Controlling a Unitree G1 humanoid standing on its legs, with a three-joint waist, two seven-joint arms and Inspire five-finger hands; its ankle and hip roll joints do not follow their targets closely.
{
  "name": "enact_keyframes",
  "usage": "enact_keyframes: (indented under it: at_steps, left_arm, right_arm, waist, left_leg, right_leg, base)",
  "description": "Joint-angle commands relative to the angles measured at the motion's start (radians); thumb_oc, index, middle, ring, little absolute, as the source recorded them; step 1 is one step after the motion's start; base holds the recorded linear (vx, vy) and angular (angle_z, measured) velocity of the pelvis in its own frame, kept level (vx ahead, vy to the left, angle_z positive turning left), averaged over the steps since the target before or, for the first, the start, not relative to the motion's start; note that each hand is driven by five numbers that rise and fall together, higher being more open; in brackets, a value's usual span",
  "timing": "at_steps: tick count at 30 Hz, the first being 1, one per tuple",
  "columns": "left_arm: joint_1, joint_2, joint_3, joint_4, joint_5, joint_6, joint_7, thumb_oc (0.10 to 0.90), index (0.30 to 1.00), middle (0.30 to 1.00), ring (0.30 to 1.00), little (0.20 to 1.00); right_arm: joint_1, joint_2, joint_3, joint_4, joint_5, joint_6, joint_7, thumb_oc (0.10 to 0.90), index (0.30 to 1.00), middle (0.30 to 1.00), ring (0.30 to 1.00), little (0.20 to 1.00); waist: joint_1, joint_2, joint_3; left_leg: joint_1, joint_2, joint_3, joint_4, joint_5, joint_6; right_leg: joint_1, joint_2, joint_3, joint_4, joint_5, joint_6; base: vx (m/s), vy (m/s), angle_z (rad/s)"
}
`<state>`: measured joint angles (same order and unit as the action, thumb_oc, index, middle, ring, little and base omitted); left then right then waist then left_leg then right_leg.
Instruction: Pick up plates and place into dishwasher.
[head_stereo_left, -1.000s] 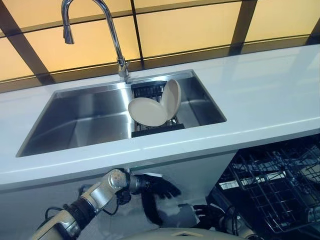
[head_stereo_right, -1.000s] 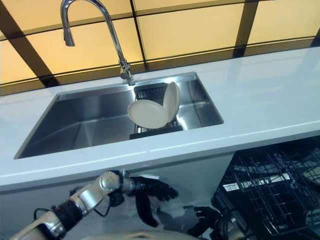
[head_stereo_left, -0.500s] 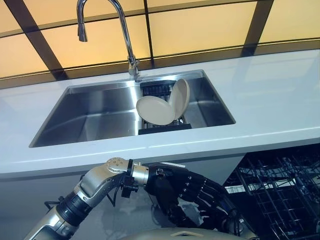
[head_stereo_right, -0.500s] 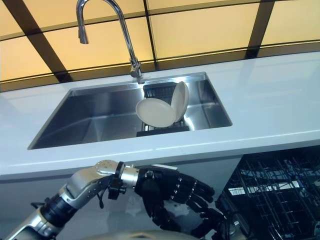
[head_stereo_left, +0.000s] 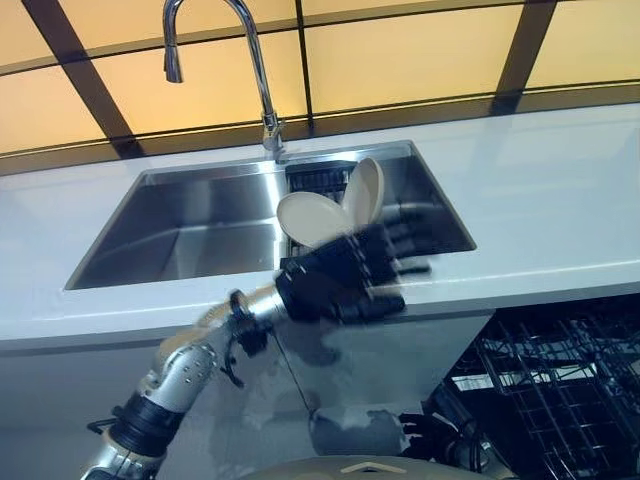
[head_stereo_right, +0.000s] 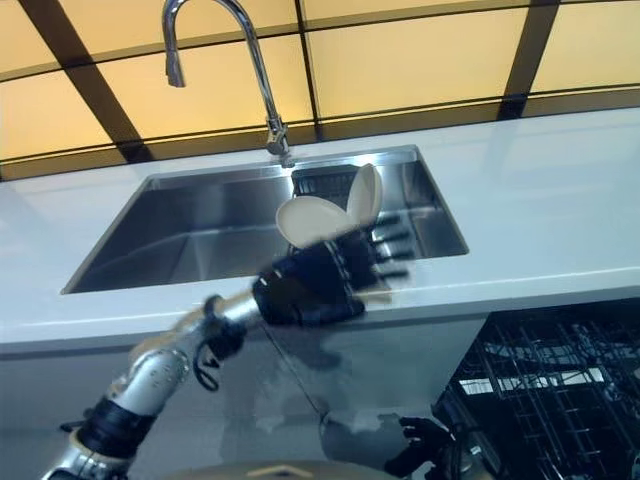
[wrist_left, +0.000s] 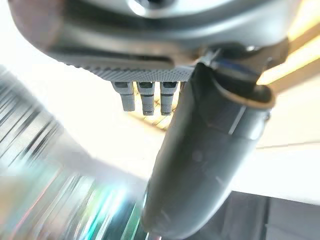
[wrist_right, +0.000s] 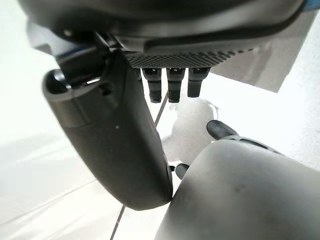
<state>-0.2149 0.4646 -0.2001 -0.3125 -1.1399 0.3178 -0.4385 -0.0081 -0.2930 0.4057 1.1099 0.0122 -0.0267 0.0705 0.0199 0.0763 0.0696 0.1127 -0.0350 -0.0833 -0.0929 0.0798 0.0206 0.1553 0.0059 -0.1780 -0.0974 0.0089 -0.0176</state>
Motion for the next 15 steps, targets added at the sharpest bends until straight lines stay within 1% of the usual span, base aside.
enact_keyframes:
  at_steps: [1, 2, 3, 4, 5, 7, 8, 9, 12, 13, 14, 15]
  left_arm:
    - [-0.205, 0.008, 0.083, -0.046, -0.093, -0.17, 0.079, 0.8, 0.9, 0.9, 0.9, 0.9]
    - [-0.222, 0.014, 0.087, -0.038, -0.1, -0.174, 0.094, 0.8, 0.9, 0.9, 0.9, 0.9]
    - [-0.286, 0.032, 0.101, -0.007, -0.109, -0.216, 0.153, 0.8, 0.9, 0.9, 0.9, 0.9]
    - [-0.286, 0.032, 0.101, -0.007, -0.109, -0.216, 0.153, 0.8, 0.9, 0.9, 0.9, 0.9]
    - [-0.373, 0.072, 0.113, 0.04, -0.088, -0.272, 0.203, 0.8, 0.9, 0.9, 0.9, 0.9]
    - [-0.419, 0.095, 0.115, 0.056, -0.064, -0.297, 0.258, 0.8, 0.9, 0.9, 0.9, 0.9]
    - [-0.426, 0.099, 0.116, 0.062, -0.066, -0.298, 0.262, 0.8, 0.9, 0.9, 0.9, 0.9]
    - [-0.502, 0.134, 0.125, 0.136, -0.003, -0.347, 0.336, 0.8, 0.9, 0.9, 0.9, 0.9]
    - [-0.529, 0.151, 0.126, 0.163, 0.034, -0.365, 0.357, 0.8, 0.9, 0.9, 0.9, 0.9]
    - [-0.588, 0.214, 0.119, 0.239, 0.241, -0.411, 0.408, 0.8, 0.9, 0.9, 0.9, 0.9]
    - [-0.588, 0.214, 0.119, 0.239, 0.241, -0.411, 0.408, 0.8, 0.9, 0.9, 0.9, 0.9]
    - [-0.663, 0.28, 0.084, 0.313, 0.433, -0.402, 0.458, 0.8, 0.9, 0.9, 0.9, 0.9]
  right_arm:
    - [-0.014, 0.093, 0.027, 0.009, 0.032, -0.009, -0.004, 0.8, 0.9, 0.9, 0.9, 0.9]
    - [-0.016, 0.094, 0.029, 0.011, 0.033, -0.007, -0.004, 0.8, 0.9, 0.9, 0.9, 0.9]
    - [-0.023, 0.096, 0.037, 0.016, 0.036, -0.001, 0.0, 0.8, 0.9, 0.9, 0.9, 0.9]
    - [-0.023, 0.096, 0.037, 0.016, 0.036, -0.001, 0.0, 0.8, 0.9, 0.9, 0.9, 0.9]
    - [-0.037, 0.096, 0.049, 0.028, 0.039, 0.004, 0.006, 0.8, 0.9, 0.9, 0.9, 0.9]
    - [-0.046, 0.094, 0.056, 0.042, 0.04, 0.002, 0.011, 0.8, 0.9, 0.9, 0.9, 0.9]
    - [-0.047, 0.094, 0.056, 0.044, 0.041, 0.002, 0.012, 0.8, 0.9, 0.9, 0.9, 0.9]
    - [-0.061, 0.092, 0.069, 0.061, 0.043, 0.003, 0.016, 0.8, 0.9, 0.9, 0.9, 0.9]
    - [-0.063, 0.093, 0.072, 0.068, 0.043, 0.001, 0.016, 0.8, 0.9, 0.9, 0.9, 0.9]
    - [-0.069, 0.09, 0.08, 0.077, 0.04, 0.0, 0.019, 0.8, 0.9, 0.9, 0.9, 0.9]
    - [-0.069, 0.09, 0.08, 0.077, 0.04, 0.0, 0.019, 0.8, 0.9, 0.9, 0.9, 0.9]
    - [-0.077, 0.084, 0.087, 0.096, 0.041, -0.01, 0.026, 0.8, 0.9, 0.9, 0.9, 0.9]
  waist:
    - [0.01, -0.04, -0.027]
    - [0.009, -0.04, -0.028]
    - [0.003, -0.039, -0.036]
    - [0.003, -0.039, -0.036]
    - [-0.005, -0.035, -0.044]
    - [-0.009, -0.032, -0.049]
    - [-0.009, -0.032, -0.049]
    - [-0.016, -0.026, -0.056]
    - [-0.017, -0.024, -0.058]
    - [-0.022, -0.017, -0.061]
    - [-0.022, -0.017, -0.061]
    - [-0.027, -0.012, -0.066]
  left_leg:
    - [0.035, -0.076, -0.002, 0.006, -0.151, 0.061]
    - [0.036, -0.076, -0.001, 0.006, -0.151, 0.061]
    - [0.037, -0.075, 0.003, 0.006, -0.151, 0.059]
    - [0.037, -0.075, 0.003, 0.006, -0.151, 0.059]
    - [0.04, -0.075, 0.012, 0.006, -0.153, 0.055]
    - [0.041, -0.074, 0.017, 0.006, -0.154, 0.053]
    - [0.041, -0.074, 0.017, 0.006, -0.154, 0.052]
    - [0.042, -0.073, 0.026, 0.006, -0.155, 0.049]
    - [0.043, -0.072, 0.03, 0.006, -0.157, 0.048]
    - [0.044, -0.071, 0.038, 0.006, -0.159, 0.046]
    - [0.044, -0.071, 0.038, 0.006, -0.159, 0.046]
    - [0.044, -0.07, 0.045, 0.006, -0.16, 0.043]
  right_leg:
    - [0.018, 0.027, 0.031, 0.01, -0.063, 0.009]
    - [0.018, 0.027, 0.031, 0.01, -0.064, 0.009]
    - [0.019, 0.027, 0.031, 0.01, -0.065, 0.009]
    - [0.019, 0.027, 0.031, 0.01, -0.065, 0.009]
    - [0.021, 0.028, 0.034, 0.01, -0.067, 0.008]
    - [0.021, 0.029, 0.037, 0.01, -0.069, 0.009]
    - [0.02, 0.029, 0.038, 0.01, -0.069, 0.009]
    - [0.021, 0.03, 0.042, 0.01, -0.072, 0.008]
    - [0.021, 0.03, 0.042, 0.01, -0.073, 0.009]
    - [0.022, 0.031, 0.047, 0.01, -0.074, 0.009]
    - [0.022, 0.031, 0.047, 0.01, -0.074, 0.009]
    - [0.021, 0.032, 0.049, 0.01, -0.076, 0.011]
  base:
    - [0.01, -0.013, 0.06]
    - [0.03, -0.02, 0.07]
    - [0.02, -0.014, 0.05]
    - [0.04, -0.02, 0.03]
    - [0.03, -0.011, 0.01]
    - [0.03, -0.009, -0.02]
    - [0.03, -0.014, -0.08]
    - [0.03, -0.013, -0.07]
    - [0.02, -0.009, -0.05]
    - [0.0, 0.0, 0.0]
    - [0.04, -0.006, -0.02]
    - [0.0, 0.0, 0.0]
